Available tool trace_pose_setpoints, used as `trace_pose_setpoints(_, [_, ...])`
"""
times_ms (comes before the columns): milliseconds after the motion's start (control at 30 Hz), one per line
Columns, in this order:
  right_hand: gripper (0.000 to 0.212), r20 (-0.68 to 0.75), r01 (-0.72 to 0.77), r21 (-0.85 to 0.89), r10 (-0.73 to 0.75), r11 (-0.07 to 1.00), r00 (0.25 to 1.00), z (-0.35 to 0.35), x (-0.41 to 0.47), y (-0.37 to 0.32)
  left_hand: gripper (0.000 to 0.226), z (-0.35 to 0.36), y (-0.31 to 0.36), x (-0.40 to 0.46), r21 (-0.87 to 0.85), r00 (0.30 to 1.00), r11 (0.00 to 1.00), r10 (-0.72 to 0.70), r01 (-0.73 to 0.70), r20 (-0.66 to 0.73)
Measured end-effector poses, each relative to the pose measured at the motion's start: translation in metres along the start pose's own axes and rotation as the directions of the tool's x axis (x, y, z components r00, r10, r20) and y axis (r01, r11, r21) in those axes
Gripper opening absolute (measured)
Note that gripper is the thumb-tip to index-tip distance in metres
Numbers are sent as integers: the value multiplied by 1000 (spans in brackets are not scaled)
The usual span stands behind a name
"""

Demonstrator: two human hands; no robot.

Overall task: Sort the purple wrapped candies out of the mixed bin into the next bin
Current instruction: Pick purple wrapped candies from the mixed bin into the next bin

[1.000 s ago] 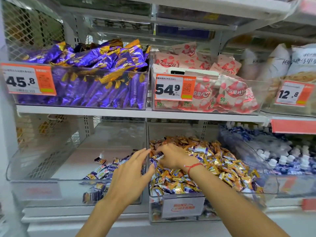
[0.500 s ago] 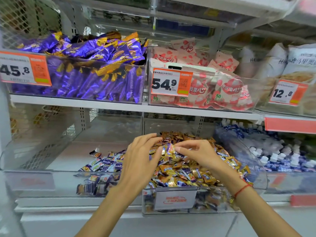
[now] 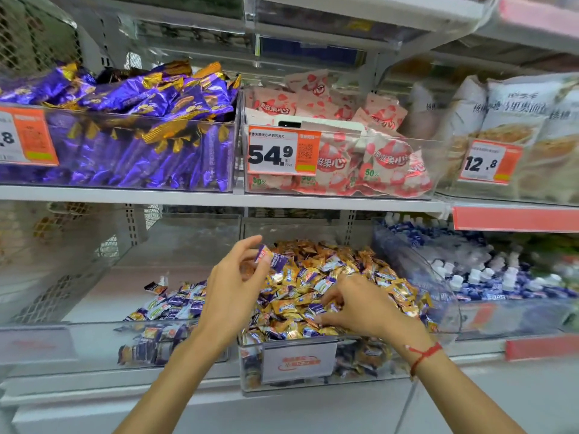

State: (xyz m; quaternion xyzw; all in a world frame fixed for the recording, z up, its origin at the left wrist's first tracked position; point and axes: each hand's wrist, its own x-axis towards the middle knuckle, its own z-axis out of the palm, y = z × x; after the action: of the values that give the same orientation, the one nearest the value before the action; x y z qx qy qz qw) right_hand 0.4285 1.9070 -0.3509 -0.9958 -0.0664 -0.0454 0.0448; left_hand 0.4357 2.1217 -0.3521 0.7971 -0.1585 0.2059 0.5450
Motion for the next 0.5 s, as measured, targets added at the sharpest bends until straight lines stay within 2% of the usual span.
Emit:
trace_pose_setpoints(67, [41, -41, 32, 19, -31, 999, 999, 4, 0, 0, 19, -7, -1, 2, -17, 1000, 1000, -25, 25, 8])
trace_pose_setpoints(167, [27, -107, 72, 69, -64, 995, 992, 4, 2, 0, 26, -15, -6, 3, -3, 999, 999, -47, 47, -19])
trace_pose_setpoints(267, [16, -195, 77, 249, -28, 966, 980, 5, 4, -4, 26, -18, -8, 3, -6, 997, 997, -78, 78, -24])
trace_pose_setpoints(367, [15, -282, 85, 441, 48, 894, 958, 0, 6, -7, 23, -19, -9, 0, 38, 997, 997, -72, 72, 14])
trace_pose_setpoints(433, [15, -246, 67, 563, 90, 824, 965, -4, 7, -11, 22, -20, -9, -2, 72, 997, 995, -68, 65, 45])
trace_pose_setpoints(500, [9, -202, 50, 527, 67, 848, 977, -7, 9, -14, 23, -20, -10, -3, 98, 996, 993, -71, 64, 63])
